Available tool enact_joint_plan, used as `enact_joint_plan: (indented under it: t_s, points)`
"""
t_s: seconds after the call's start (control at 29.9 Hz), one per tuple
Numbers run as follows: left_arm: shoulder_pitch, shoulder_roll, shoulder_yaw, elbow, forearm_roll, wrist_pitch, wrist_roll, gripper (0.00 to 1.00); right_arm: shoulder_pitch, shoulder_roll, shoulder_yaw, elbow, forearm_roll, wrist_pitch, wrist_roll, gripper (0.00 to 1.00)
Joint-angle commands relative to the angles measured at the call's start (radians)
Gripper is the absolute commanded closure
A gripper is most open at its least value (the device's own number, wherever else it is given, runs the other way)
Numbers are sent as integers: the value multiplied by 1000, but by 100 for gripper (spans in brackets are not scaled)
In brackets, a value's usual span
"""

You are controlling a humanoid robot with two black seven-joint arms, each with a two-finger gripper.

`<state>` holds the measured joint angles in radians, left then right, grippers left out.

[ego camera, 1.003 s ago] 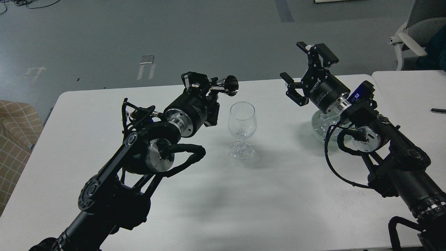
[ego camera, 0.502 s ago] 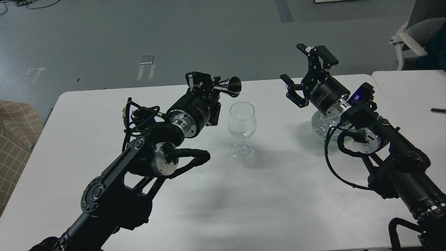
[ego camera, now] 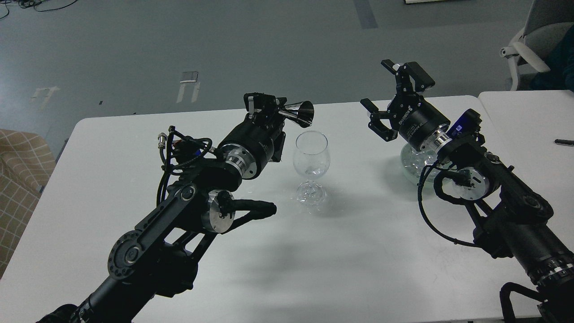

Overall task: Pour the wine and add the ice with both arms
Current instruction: 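Tilt the jigger over the wine glass with the left gripper to pour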

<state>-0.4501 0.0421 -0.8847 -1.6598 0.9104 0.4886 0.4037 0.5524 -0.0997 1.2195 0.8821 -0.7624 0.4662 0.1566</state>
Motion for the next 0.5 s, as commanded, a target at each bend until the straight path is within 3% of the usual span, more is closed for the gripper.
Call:
enact_joint_plan:
  t_s: [0.0,0.47]
  points:
    - [2,2,9,0,39,0,-3,100,-2,0,0,1,0,0,0,0]
    - [5,21,73,0,203,0,-19,100,-2,2,0,1,0,0,0,0]
